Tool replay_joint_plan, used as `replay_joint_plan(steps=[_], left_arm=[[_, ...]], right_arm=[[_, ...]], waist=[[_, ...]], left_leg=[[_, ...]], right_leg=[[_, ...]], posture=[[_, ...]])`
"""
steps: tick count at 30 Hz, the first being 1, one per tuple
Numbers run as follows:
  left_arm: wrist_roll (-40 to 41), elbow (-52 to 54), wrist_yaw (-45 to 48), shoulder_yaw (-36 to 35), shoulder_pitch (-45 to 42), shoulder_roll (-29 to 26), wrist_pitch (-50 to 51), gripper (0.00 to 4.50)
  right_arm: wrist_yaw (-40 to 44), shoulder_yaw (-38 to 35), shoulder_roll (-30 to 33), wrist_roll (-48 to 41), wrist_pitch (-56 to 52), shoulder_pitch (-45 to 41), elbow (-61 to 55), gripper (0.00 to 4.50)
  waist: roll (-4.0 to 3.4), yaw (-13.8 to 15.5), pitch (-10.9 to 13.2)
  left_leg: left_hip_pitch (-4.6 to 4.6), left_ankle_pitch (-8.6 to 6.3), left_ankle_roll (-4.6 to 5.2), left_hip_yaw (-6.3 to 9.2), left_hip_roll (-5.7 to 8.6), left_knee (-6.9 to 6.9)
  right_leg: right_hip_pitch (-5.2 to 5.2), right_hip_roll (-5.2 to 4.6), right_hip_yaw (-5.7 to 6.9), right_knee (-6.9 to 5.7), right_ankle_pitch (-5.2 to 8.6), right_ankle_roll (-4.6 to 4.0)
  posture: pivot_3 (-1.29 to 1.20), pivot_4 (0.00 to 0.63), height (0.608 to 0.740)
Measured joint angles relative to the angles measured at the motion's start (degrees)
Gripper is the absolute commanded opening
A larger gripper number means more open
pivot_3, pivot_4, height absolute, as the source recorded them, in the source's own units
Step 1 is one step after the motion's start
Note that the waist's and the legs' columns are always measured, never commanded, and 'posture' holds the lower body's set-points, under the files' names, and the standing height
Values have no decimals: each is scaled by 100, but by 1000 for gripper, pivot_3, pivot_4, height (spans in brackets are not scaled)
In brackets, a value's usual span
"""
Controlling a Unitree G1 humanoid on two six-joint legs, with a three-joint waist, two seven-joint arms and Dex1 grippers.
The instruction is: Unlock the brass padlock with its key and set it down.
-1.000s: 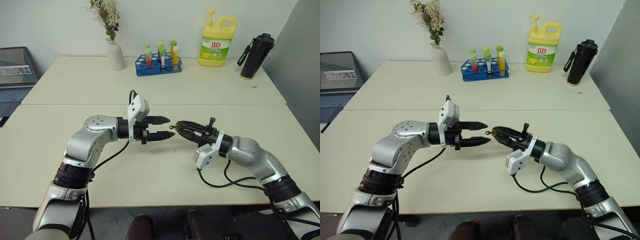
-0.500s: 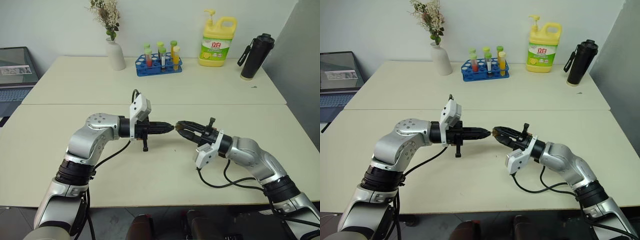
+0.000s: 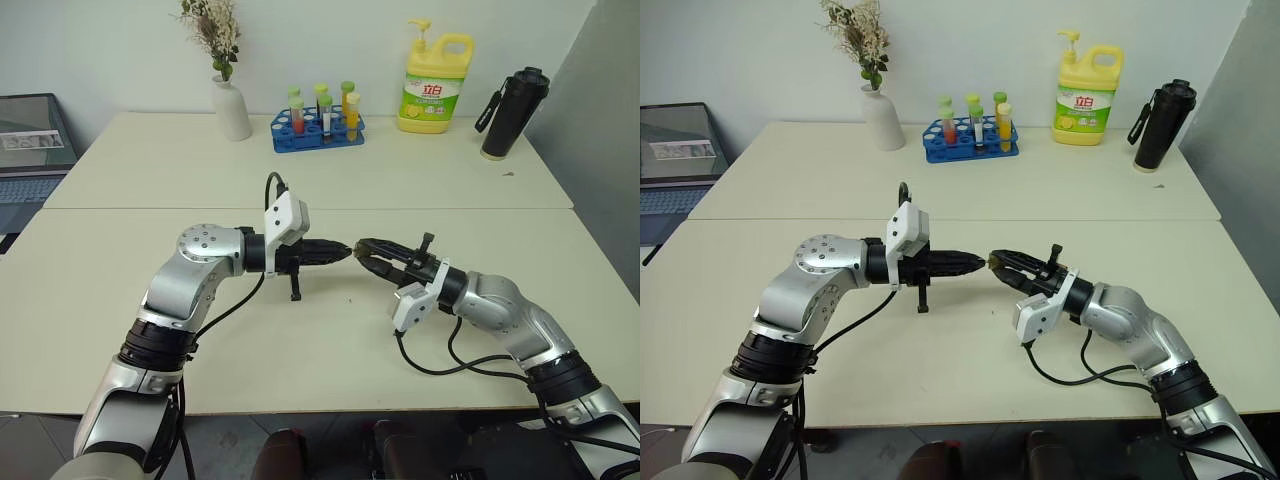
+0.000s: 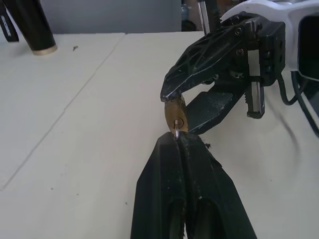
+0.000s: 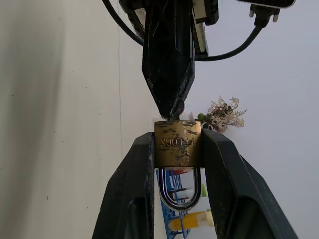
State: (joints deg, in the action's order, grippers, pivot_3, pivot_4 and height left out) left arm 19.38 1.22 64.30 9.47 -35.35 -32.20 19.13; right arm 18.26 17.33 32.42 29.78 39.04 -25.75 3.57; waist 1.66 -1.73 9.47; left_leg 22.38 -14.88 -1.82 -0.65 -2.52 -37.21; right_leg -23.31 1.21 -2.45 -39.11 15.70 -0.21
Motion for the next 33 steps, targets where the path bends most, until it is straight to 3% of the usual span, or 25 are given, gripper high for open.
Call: replay_joint_plan(steps=[14, 18, 22, 28, 33], left_arm=[[-943, -377, -76, 34, 363, 181, -2405, 0], [-775, -400, -84, 33, 361, 226, -2144, 0], [-400, -397, -125, -2, 315, 202, -1110, 902], [-52, -372, -372, -322, 195, 13, 204, 2675], [466, 49, -267, -522, 192, -264, 1187, 2710]], right_arm=[[99, -41, -94, -69, -89, 217, -94, 978], [138, -57, -90, -69, -95, 215, -94, 978], [168, -28, -107, -80, -46, 214, -98, 978], [301, 41, -96, -132, 187, 225, -115, 978], [305, 41, -88, -132, 234, 241, -115, 978]], waist=[[0, 3, 0], [0, 3, 0], [0, -1, 0], [0, 1, 0], [0, 0, 0]], left_leg=[[0, 0, 1, -1, 0, -5], [1, 0, 1, -1, 0, -5], [0, 0, 1, 2, 0, -5], [2, 0, 1, 7, -1, -10], [3, 0, 1, 7, -3, -11]], right_leg=[[2, -3, 1, -1, -1, 0], [2, -2, 2, -2, -1, 1], [2, 4, 4, -4, -1, 1], [3, 5, 7, -5, 0, 1], [3, 4, 7, -6, 0, 2]], posture=[[0, 150, 740], [0, 150, 740], [0, 150, 740], [0, 150, 740], [0, 150, 740]])
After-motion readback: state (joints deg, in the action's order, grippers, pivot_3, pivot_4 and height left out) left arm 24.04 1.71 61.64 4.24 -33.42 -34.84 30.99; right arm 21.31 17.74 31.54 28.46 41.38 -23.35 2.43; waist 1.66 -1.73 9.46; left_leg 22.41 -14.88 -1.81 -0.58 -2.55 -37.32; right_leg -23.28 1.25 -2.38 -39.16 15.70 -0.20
